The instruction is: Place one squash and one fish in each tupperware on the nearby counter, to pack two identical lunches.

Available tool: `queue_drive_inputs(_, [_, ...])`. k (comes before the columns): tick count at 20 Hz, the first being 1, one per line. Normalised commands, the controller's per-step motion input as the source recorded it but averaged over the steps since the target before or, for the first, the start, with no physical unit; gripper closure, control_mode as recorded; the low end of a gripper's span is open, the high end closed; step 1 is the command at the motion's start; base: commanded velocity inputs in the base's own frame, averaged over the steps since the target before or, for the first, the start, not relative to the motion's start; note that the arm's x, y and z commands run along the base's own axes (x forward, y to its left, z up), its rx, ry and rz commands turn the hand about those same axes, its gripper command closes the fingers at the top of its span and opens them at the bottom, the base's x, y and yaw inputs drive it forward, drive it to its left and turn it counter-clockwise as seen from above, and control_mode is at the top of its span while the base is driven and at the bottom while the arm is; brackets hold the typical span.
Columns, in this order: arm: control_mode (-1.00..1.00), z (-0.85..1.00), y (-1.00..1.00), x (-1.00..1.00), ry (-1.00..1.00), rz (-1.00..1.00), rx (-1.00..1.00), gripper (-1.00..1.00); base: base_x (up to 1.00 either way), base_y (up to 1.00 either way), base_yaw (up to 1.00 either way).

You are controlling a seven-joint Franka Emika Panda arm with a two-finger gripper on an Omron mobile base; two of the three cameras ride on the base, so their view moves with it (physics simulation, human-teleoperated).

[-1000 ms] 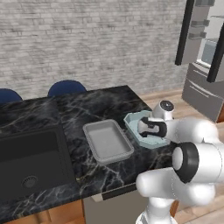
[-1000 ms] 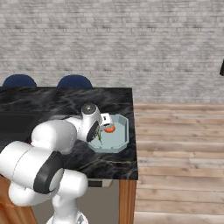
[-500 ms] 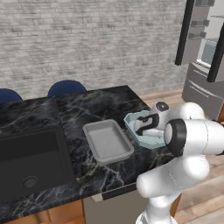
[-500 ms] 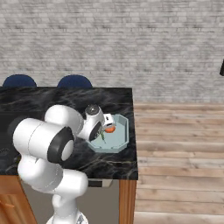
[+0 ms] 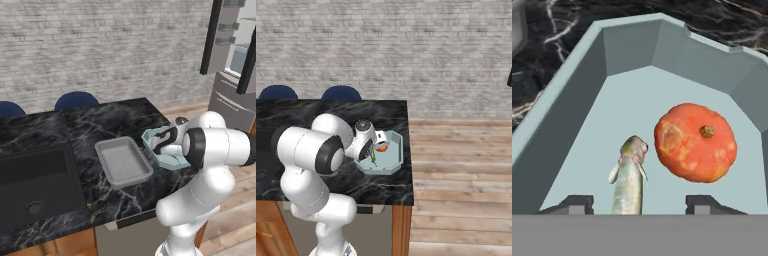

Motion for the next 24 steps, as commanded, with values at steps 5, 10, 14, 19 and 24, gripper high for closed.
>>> queue_drive_inputs(5, [-1.00,0.66,-0.01,-0.10,0.10,0.00,-0.03,-1.00,0.00,0.00,0.00])
queue_drive_inputs(10, [-1.00,1.00,0.00,-0.44,0.09,-0.05,-0.01,-1.00,0.00,0.00,0.00])
queue_drive_inputs(14, [-1.00,1.00,0.15,-0.95,-0.10,-0.38,0.20,-1.00,0.00,0.00,0.00])
queue_drive_inputs(19, [-1.00,0.78,0.30,-1.00,-0.39,-0.45,0.36,-1.00,0.00,0.00,0.00])
queue_drive_inputs(24, [-1.00,0.47,0.28,-1.00,-0.26,-0.30,0.30,-1.00,0.00,0.00,0.00])
